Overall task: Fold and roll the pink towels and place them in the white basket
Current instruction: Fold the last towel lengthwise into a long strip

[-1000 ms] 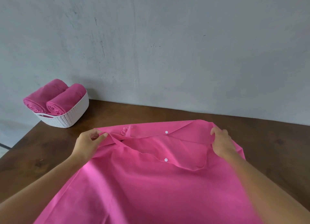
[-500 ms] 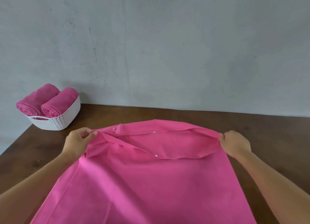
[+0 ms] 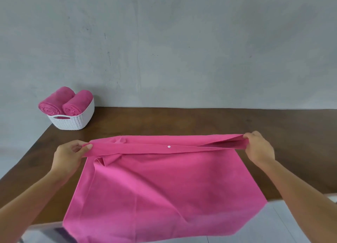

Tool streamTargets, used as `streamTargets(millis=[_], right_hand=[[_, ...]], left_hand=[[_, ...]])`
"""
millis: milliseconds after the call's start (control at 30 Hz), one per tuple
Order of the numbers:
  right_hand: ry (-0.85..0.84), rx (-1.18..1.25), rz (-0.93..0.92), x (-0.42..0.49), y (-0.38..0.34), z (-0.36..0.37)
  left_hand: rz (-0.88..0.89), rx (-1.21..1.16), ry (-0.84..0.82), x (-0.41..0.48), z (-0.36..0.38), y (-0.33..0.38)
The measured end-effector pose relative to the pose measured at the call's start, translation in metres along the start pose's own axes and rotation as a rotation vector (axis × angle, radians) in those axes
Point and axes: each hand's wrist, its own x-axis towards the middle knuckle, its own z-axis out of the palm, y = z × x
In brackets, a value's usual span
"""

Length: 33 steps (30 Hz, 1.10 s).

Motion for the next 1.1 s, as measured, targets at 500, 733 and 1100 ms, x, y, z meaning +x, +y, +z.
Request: streamTargets(millis=[500,733,1100], right_hand=[[-0.062,-0.065,0.125,-0.139,0.033,-0.016],[-0.143,-0.114,0.080,-0.166,0.064,-0.018],[-0.392,-0.170,-0.072,-0.202,0.141,-0.019]], left_hand=[[-0.134,-0.147,-0.025,-0.121,-0.053,-0.045],[-0.120,-0.150,-0.037,-0.148,-0.056,-0.047],[-0.116,0.074,0.008,-0.216,-0.029,-0.042]])
